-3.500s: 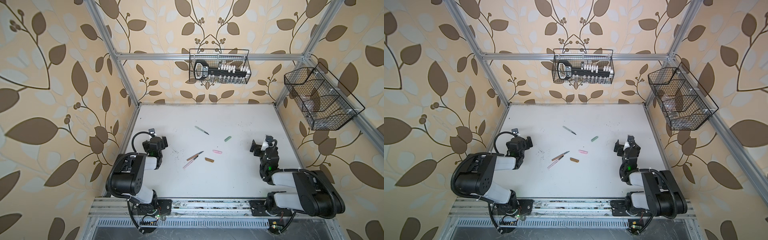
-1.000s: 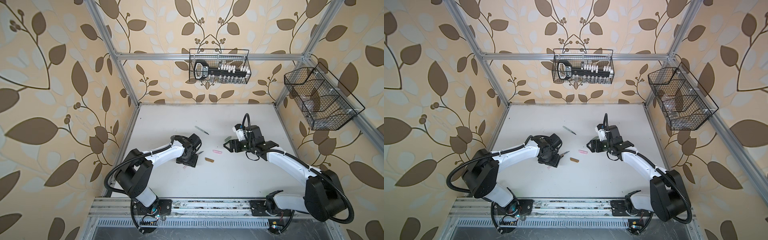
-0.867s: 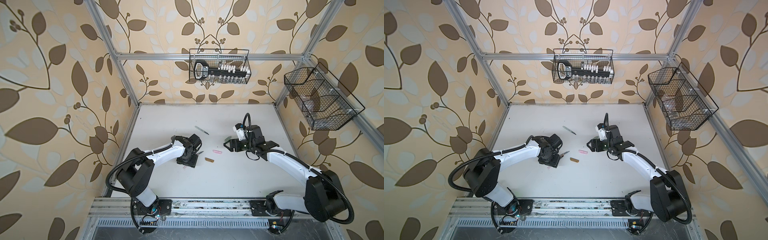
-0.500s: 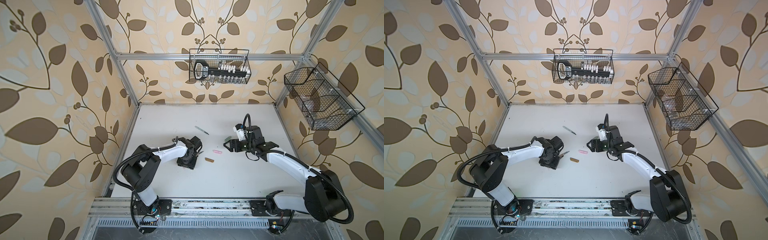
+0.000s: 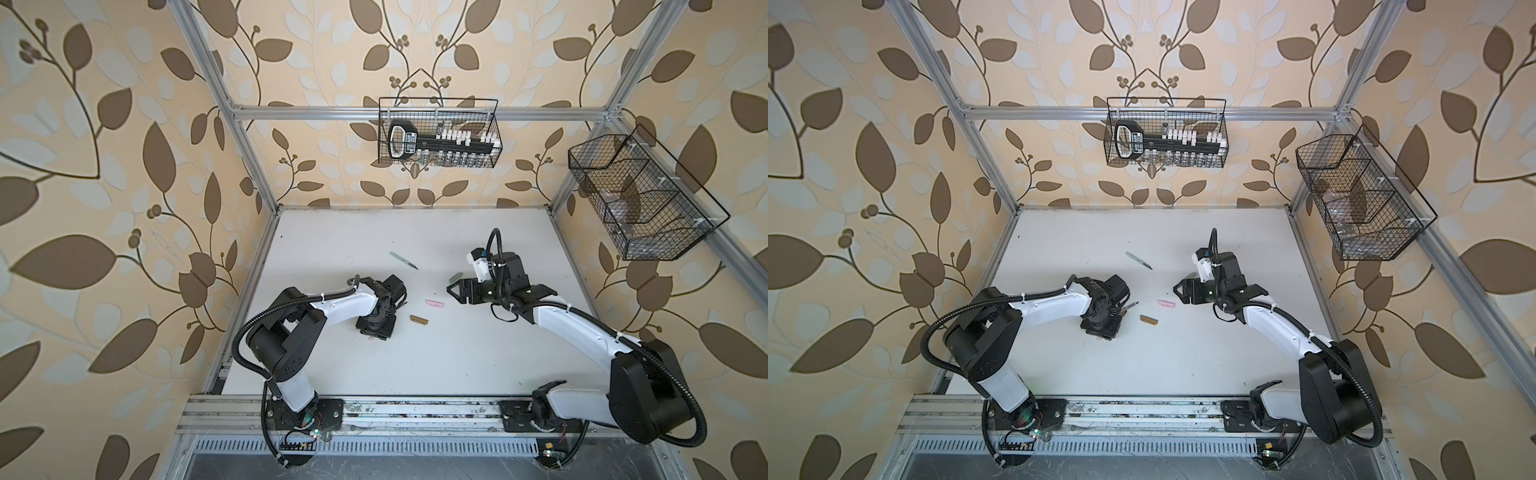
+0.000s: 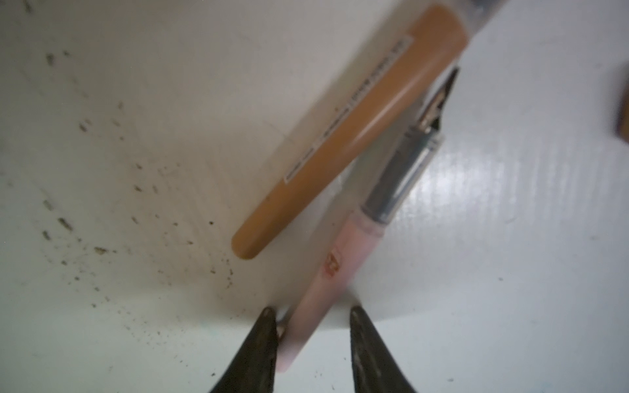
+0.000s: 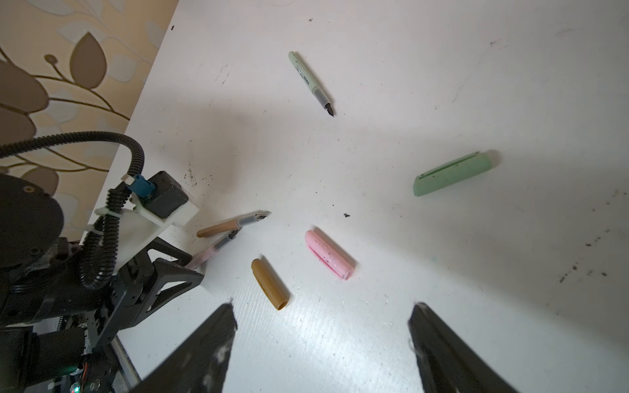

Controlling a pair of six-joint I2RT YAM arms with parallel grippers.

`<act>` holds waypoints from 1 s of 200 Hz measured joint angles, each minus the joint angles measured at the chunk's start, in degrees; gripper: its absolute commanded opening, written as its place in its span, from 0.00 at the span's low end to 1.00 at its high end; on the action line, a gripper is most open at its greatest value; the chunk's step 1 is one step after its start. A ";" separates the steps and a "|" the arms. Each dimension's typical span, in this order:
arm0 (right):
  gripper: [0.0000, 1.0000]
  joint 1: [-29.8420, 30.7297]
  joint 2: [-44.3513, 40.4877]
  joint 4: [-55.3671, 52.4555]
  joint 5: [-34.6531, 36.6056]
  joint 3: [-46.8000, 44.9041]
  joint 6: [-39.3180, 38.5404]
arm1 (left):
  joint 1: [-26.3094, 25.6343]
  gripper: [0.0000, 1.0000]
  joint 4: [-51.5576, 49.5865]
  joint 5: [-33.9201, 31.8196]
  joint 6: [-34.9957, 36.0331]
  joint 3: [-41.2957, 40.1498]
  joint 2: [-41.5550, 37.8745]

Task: Insert pens into pen caps
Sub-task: Rotate the pen at the center of the table.

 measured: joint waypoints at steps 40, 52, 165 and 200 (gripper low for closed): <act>0.82 0.00 0.13 0.66 0.00 -0.61 0.24 | -4.39 0.37 0.11 -0.02 -0.20 0.00 0.02; 0.82 0.00 0.24 0.74 0.00 -0.61 0.37 | -5.29 0.38 0.17 0.00 -0.33 0.00 0.07; 0.82 0.00 0.24 1.64 0.02 -1.73 0.85 | -5.55 0.33 1.31 -0.55 -2.29 1.88 1.73; 0.82 0.00 0.24 1.68 0.02 -1.73 0.85 | -6.01 0.28 1.49 -0.48 -3.26 1.97 1.86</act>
